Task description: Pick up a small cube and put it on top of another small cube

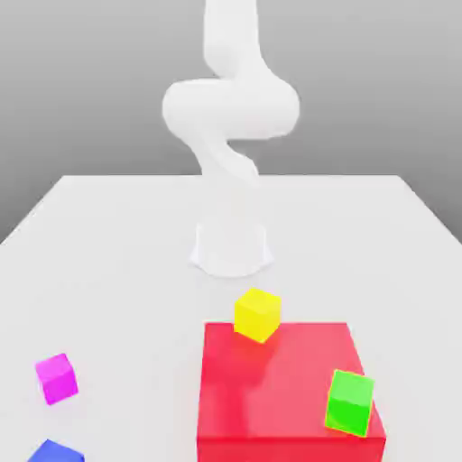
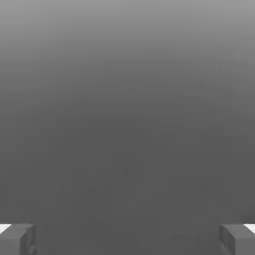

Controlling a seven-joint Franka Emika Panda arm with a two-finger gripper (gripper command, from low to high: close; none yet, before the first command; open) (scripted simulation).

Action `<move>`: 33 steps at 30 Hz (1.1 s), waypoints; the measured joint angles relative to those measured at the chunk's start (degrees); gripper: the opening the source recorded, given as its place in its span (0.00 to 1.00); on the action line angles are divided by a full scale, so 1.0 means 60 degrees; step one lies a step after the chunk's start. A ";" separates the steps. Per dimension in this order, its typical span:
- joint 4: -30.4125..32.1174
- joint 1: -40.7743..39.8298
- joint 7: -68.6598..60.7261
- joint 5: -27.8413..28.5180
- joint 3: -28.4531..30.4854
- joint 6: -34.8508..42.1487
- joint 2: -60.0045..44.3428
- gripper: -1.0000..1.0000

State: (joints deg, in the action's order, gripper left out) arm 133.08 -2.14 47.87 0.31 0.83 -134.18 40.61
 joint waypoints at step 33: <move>0.1775 -0.4000 0.1558 -0.2000 0.0980 -0.5441 -1.0681 0.00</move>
State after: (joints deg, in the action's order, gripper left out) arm 143.73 -26.15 57.21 -11.69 6.71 -166.83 -23.48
